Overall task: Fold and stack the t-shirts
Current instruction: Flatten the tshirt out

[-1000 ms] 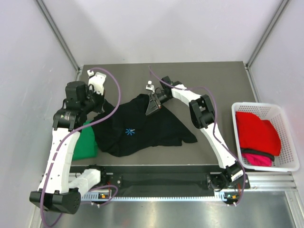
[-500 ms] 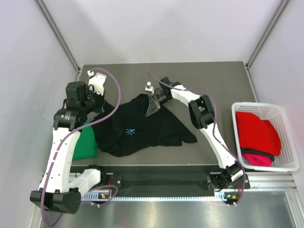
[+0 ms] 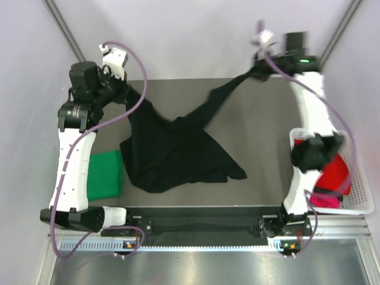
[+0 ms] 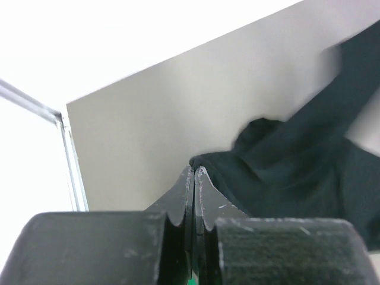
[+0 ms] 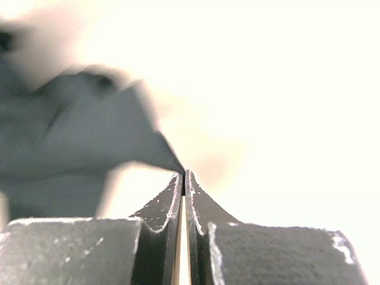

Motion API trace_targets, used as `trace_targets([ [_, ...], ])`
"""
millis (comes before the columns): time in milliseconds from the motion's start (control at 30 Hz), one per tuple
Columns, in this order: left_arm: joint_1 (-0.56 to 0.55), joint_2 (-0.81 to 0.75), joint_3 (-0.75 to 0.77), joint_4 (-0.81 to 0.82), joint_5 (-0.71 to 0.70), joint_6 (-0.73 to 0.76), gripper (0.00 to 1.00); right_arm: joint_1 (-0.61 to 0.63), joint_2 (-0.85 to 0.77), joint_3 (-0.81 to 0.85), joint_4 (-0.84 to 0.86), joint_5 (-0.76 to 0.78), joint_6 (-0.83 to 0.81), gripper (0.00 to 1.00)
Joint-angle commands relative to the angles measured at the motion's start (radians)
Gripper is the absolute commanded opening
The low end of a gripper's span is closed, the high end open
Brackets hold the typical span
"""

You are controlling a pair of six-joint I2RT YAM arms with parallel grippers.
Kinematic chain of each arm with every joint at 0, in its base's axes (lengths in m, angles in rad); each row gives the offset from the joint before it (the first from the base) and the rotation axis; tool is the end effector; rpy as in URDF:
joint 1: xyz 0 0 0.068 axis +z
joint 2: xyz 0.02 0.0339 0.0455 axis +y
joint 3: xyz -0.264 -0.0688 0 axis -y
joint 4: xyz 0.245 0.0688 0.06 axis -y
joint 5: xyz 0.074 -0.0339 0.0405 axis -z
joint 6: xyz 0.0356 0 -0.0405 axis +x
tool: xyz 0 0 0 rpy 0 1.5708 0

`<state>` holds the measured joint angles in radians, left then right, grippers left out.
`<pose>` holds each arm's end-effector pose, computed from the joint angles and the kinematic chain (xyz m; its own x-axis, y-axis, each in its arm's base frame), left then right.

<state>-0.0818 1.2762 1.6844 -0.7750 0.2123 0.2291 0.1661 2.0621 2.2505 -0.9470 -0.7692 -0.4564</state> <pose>0.2445 -0.0276 0.4794 -0.2854 0.2461 -0.9262 0.3499 0.9265 0.1384 0.4360 0.0982 0.3826 -0.3372 -0.3776 -0.8624 -0.8526 0.5110 0.1096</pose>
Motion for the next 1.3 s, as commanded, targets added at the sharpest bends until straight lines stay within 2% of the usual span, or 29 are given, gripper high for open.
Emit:
trace_targets([
  [0,0.004,0.072,0.205,0.019,0.05,-0.025,0.0,-0.063,-0.285,0.027,0.043,0.233,-0.197,0.0],
  [133,0.005,0.129,0.385,0.009,0.056,-0.028,0.0,-0.065,-0.524,-0.058,0.183,0.48,-0.226,0.0],
  [300,0.004,0.118,0.518,0.033,0.05,-0.04,0.0,-0.068,-0.678,-0.08,0.252,0.64,-0.237,0.0],
  [533,0.004,-0.012,0.54,0.112,0.038,0.015,0.0,-0.071,-0.93,-0.144,0.382,0.858,-0.248,0.0],
  [733,0.004,-0.119,0.543,0.161,0.033,0.038,0.0,-0.117,-1.071,-0.132,0.43,0.9,-0.223,0.0],
  [867,0.004,-0.153,0.581,0.175,-0.004,0.067,0.0,-0.119,-1.099,-0.045,0.465,0.912,-0.237,0.0],
  [1000,0.004,-0.156,0.609,0.181,-0.066,0.117,0.0,-0.119,-1.051,0.095,0.516,0.924,-0.268,0.0],
  [1133,0.004,-0.14,0.594,0.194,-0.149,0.188,0.0,-0.117,-1.031,0.078,0.568,0.913,-0.303,0.0],
  [1267,0.004,-0.1,0.491,0.22,-0.264,0.301,0.0,-0.116,-1.011,-0.023,0.62,0.907,-0.303,0.0],
])
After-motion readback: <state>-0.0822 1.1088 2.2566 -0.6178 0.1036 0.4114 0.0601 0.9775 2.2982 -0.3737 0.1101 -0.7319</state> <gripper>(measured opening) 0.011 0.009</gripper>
